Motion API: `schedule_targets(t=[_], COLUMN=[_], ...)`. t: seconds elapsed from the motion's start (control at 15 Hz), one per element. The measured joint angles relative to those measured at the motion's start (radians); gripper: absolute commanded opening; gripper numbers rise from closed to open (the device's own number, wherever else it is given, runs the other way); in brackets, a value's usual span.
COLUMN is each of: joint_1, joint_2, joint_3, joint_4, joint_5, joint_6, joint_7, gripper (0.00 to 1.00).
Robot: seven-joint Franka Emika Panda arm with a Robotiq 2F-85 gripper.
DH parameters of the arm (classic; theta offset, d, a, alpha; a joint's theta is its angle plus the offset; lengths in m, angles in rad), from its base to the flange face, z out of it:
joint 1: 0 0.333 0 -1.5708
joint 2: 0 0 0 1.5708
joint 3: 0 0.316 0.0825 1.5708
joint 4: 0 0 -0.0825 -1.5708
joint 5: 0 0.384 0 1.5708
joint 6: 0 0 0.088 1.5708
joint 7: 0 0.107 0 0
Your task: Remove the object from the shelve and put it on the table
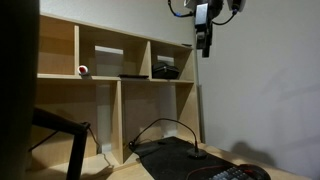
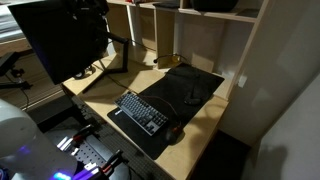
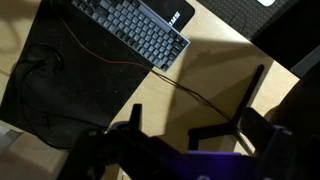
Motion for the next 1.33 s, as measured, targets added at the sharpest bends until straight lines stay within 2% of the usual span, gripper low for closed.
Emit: schedule_targets(t=[0.2,0.4,0.6,0.8,0.93,1.13,1.33], joint_1=[-0.003,-0.004,-0.005,-0.009,-0.014,-0.017,-0.016], joint_2=[-0.001,0.101,0.272,0.399,0.422,0.423,0.480], joint_3=[0.000,0.042,0.090,0.109,0.110,0.114,0.157], joint_4=[-0.005,0.011,0.134,0.305,0.348,0.349,0.351], joint_5=[-0.005,0.080,0.179,0.217,0.221,0.218,0.235], joint_6=[0.012,0.098,0.175,0.177,0.173,0.173,0.313], joint_7=[0.029,0.211,0.380,0.529,0.554,0.562,0.660], gripper=[1.00,1.00,1.00,1.00,1.00,1.00,1.00])
